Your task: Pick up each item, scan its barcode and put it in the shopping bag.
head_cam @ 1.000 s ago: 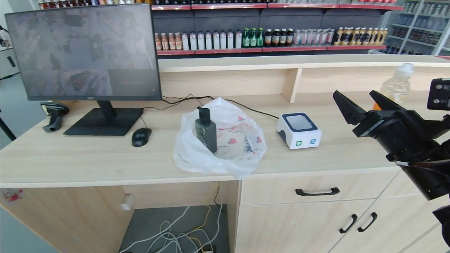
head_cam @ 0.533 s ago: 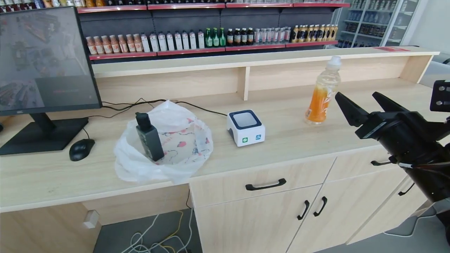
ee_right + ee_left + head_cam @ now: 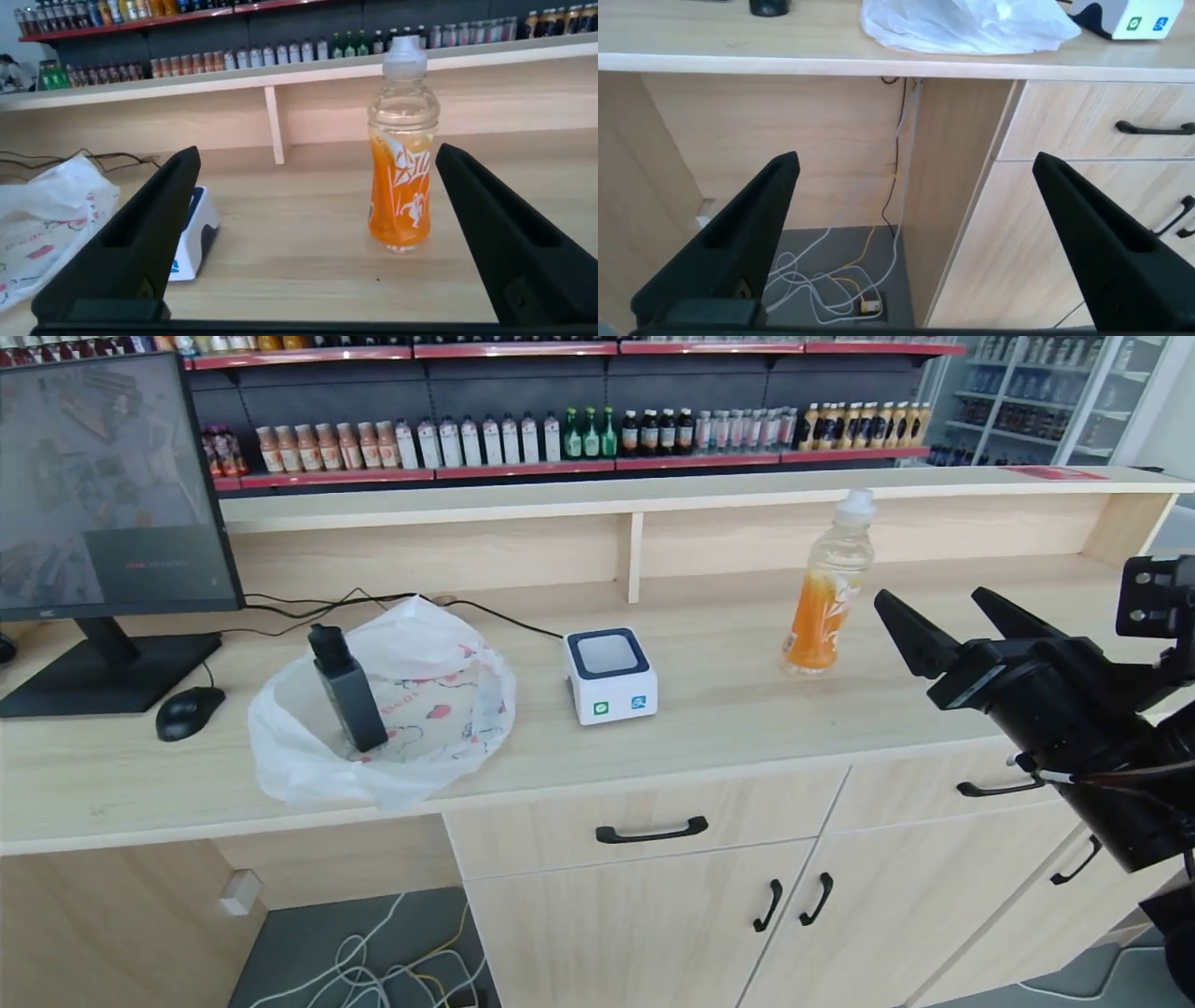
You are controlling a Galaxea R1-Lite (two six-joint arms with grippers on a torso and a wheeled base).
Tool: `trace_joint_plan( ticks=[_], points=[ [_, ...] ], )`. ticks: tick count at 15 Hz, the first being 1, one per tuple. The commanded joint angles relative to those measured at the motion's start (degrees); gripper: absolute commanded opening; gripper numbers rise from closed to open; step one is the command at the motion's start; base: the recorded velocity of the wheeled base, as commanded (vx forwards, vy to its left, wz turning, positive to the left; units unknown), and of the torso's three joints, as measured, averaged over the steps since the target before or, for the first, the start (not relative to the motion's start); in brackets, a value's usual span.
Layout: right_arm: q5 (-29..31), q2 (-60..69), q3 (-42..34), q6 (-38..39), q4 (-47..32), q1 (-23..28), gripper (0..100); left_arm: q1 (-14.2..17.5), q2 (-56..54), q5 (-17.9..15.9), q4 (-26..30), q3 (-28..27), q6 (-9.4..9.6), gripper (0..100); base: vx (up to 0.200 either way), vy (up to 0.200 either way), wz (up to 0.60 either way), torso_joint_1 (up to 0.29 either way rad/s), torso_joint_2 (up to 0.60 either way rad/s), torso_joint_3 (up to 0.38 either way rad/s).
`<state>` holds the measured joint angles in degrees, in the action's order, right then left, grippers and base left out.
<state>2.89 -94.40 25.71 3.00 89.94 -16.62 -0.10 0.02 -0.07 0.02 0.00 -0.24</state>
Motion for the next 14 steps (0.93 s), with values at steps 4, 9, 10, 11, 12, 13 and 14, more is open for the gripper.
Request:
trace_joint_plan(
  ticks=[4,9,10,11,12,13,14],
  points=[
    [-0.08,-0.87,-0.49,-0.10,0.06,0.80,100,0.01,-0.02,-0.01,-0.02,0.00,0.07,100,0.000,-0.200,0.00,0.004,0.00,0.001],
    [-0.08,-1.75,-2.77,-0.63,0.06,-0.61,100,0.01,-0.02,-0.01,-0.02,0.00,0.16,100,0.000,-0.200,0.00,0.001,0.00,0.000],
    [-0.08,-1.92,-2.68,-0.63,0.06,-0.87,100,0.01,-0.02,-0.01,-0.02,0.00,0.16,100,0.000,-0.200,0.00,-0.002,0.00,0.002],
    [-0.08,-2.10,-2.77,-0.89,0.06,-0.87,100,0.01,-0.02,-0.01,-0.02,0.00,0.16,100,0.000,-0.200,0.00,-0.002,0.01,0.002],
    [-0.08,-2.19,-2.77,-0.98,0.06,-1.05,100,0.01,-0.02,-0.01,-0.02,0.00,0.16,100,0.000,-0.200,0.00,0.002,0.00,0.002],
    [-0.08,-2.28,-2.77,-0.98,0.06,-1.58,100,0.01,-0.02,-0.01,-0.02,0.00,0.16,100,0.000,-0.200,0.00,0.002,0.00,0.002],
    [-0.08,-2.54,-2.86,-0.98,0.06,-2.28,100,0.01,-0.02,-0.01,-0.02,0.00,0.07,100,0.200,0.000,0.00,-0.002,0.00,0.002]
  ],
)
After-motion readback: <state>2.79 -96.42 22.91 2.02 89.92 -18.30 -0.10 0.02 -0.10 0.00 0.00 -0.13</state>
